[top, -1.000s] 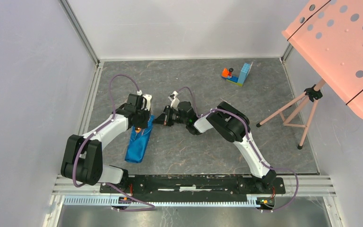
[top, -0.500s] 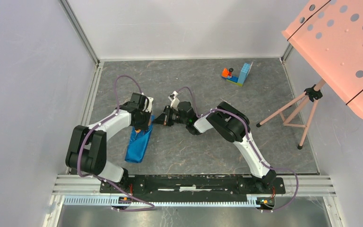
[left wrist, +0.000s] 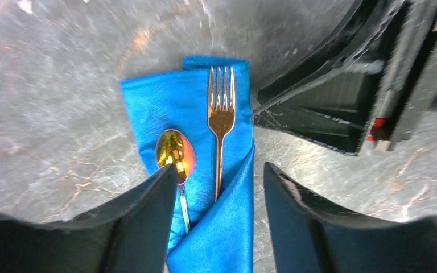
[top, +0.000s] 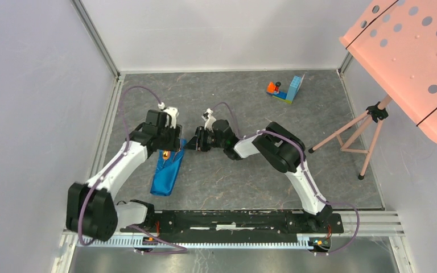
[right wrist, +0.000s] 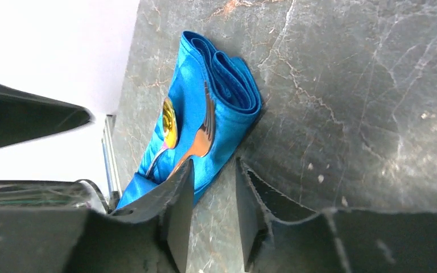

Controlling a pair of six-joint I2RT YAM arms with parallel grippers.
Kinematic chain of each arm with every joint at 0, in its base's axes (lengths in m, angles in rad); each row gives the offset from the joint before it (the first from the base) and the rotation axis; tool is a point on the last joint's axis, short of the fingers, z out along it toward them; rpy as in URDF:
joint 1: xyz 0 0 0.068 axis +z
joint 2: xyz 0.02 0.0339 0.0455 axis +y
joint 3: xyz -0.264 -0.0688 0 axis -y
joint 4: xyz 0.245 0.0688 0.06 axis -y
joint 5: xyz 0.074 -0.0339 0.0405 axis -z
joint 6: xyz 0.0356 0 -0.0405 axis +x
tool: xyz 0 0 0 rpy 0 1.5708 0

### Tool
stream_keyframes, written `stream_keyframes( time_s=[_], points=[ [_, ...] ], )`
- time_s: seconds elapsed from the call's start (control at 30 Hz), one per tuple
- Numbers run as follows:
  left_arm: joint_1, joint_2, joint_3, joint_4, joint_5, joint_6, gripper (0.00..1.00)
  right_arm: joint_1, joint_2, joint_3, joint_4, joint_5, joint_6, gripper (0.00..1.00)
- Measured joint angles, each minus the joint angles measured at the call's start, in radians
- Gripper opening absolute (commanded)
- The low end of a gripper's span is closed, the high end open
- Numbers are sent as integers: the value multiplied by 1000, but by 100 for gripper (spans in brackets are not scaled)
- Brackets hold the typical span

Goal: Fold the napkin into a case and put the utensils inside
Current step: Insert the fork into the folded napkin, then reset both arms

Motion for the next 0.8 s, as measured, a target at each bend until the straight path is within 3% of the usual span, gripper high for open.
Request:
stream_keyframes(
  time_s=[0.07, 0.2, 0.37, 0.47, 0.57, 0.67, 0.8],
  points=[
    [0, -100, 6, -7, -11, -23, 85, 0, -51, -2, -91, 10, -57, 54],
    [0, -299, 56, -7, -17, -80, 93, 0, -233, -10, -346, 63, -229, 65],
    [0, -496, 190, 5, 33, -183, 98, 0, -555, -105, -600, 150, -477, 73],
    [0, -560, 293, 28, 85, -275, 100, 2, -807, -213, -761, 225, -607, 90],
    [0, -606, 387, 73, 154, -376, 100, -1, -1088, -253, -959, 296, -714, 98],
    [0, -656, 435, 148, 210, -476, 100, -3, -1308, -170, -1149, 369, -784, 98],
    [0, -731, 447, 208, 233, -569, 100, -3, -1456, 75, -1349, 481, -841, 98]
  ],
)
